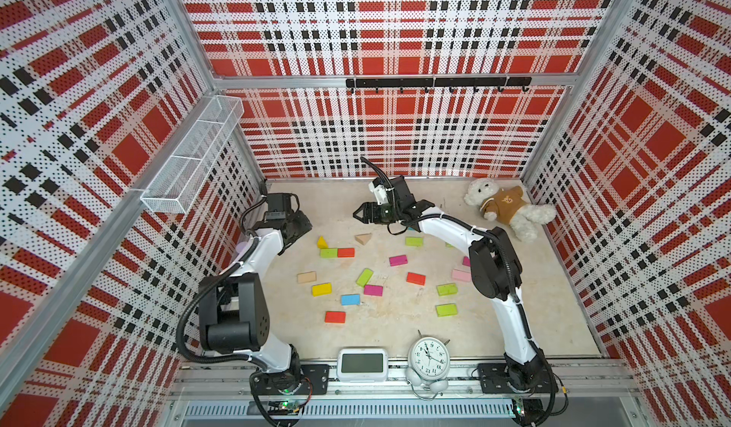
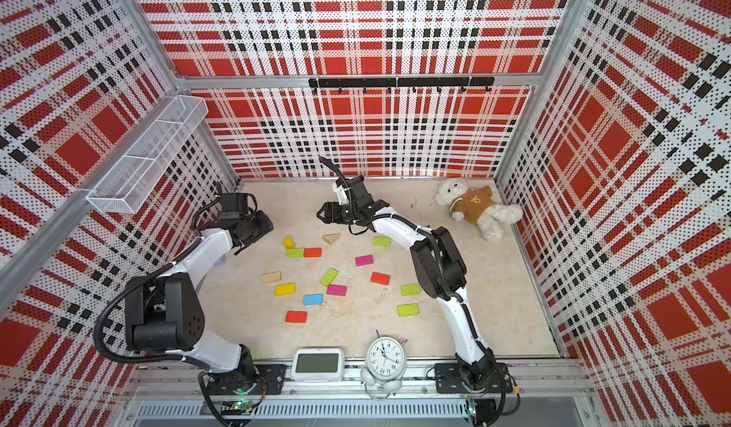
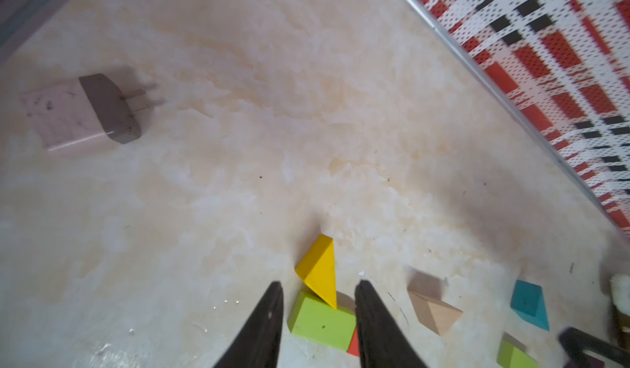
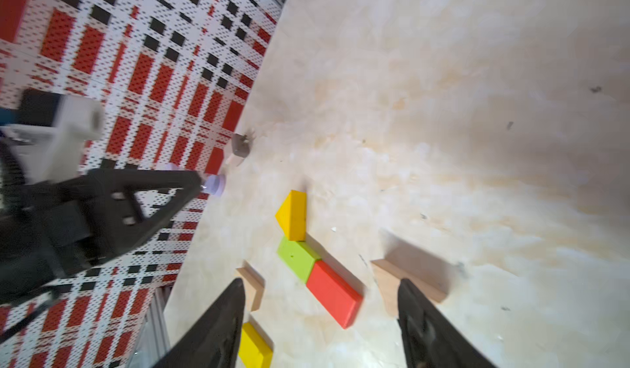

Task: Assemble a carrot with building blocks
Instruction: Assemble the building block at the center of the board.

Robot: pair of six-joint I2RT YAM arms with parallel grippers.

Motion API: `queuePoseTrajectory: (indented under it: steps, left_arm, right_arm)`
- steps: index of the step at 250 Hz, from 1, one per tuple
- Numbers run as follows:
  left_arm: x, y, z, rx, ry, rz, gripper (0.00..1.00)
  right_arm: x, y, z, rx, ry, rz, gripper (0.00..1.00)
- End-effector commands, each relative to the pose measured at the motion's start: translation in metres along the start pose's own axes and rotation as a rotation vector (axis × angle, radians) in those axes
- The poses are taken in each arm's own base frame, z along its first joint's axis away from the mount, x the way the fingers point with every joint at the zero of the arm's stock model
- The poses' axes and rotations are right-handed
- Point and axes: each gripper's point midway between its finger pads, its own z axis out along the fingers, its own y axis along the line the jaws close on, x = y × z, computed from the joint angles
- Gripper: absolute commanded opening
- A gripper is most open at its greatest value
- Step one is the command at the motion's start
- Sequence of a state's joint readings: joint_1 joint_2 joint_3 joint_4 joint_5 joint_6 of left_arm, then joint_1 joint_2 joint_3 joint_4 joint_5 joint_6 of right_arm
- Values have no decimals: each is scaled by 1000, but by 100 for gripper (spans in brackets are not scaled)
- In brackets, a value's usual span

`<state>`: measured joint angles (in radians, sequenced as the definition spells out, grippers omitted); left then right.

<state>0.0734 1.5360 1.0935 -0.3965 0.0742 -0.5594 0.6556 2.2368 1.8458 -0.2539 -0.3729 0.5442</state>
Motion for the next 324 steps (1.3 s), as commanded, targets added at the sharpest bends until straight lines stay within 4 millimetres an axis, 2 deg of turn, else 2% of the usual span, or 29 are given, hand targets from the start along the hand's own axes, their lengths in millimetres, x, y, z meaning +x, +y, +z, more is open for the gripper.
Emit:
queuePoseTrajectory:
  steps: [1,39,137,250,273,324]
  left_arm:
    - [16,4,-8,5,31,-23,41]
    - [28,2,-6,18,67,-8,42]
    - [38,3,6,23,101,2,42]
    - [41,5,10,18,113,3,42]
    - [42,6,11,16,116,4,42]
    - [43,6,13,19,124,1,42]
  right_arm:
    - [27,-26,7,117,55,12,73]
    - [44,-36,24,107,96,58,72]
    - [60,-41,50,106,138,87,73]
    - [60,-32,65,78,152,83,68]
    - [61,-30,66,73,156,82,64]
    - [65,-30,64,78,162,85,64]
